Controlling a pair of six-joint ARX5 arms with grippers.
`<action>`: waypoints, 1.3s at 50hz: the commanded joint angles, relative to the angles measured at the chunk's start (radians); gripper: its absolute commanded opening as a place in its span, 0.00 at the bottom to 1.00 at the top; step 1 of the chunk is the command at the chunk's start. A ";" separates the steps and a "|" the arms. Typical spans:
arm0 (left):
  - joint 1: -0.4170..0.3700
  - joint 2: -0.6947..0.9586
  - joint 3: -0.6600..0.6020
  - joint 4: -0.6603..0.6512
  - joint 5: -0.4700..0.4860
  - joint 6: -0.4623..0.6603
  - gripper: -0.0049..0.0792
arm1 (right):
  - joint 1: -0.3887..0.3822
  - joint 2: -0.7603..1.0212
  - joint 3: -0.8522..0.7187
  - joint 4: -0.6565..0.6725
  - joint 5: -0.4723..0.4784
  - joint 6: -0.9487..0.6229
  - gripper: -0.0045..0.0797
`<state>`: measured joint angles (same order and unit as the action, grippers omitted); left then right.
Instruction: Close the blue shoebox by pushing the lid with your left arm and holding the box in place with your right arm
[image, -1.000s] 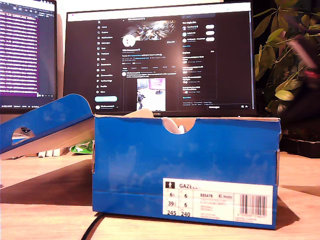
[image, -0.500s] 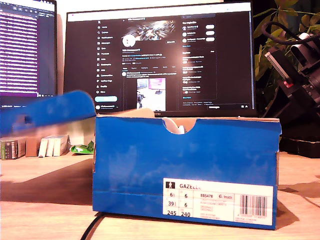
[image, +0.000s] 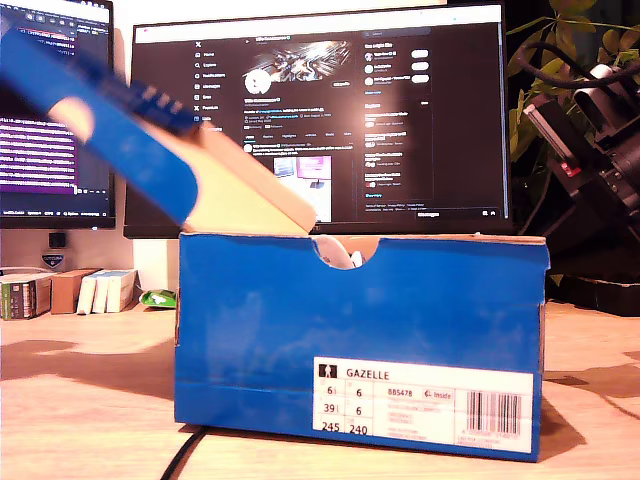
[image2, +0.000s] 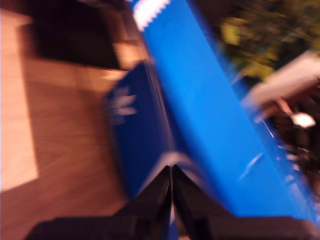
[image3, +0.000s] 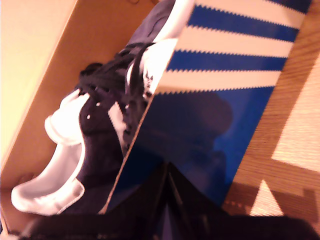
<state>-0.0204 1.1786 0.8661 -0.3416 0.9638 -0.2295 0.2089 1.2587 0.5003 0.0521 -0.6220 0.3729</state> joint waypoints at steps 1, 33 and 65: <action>-0.055 -0.004 0.011 0.040 -0.006 -0.031 0.04 | 0.021 0.008 0.000 0.010 -0.015 -0.007 0.04; -0.505 -0.006 0.011 0.368 -0.220 -0.226 0.04 | -0.174 -0.084 0.196 -0.129 -0.251 0.005 0.04; -0.532 -0.007 0.011 0.239 -0.325 -0.154 0.04 | -0.014 -0.039 0.365 -0.430 -0.154 -0.145 0.04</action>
<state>-0.5510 1.1767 0.8661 -0.1017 0.6434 -0.3958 0.1791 1.1946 0.8825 -0.3798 -0.7948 0.2436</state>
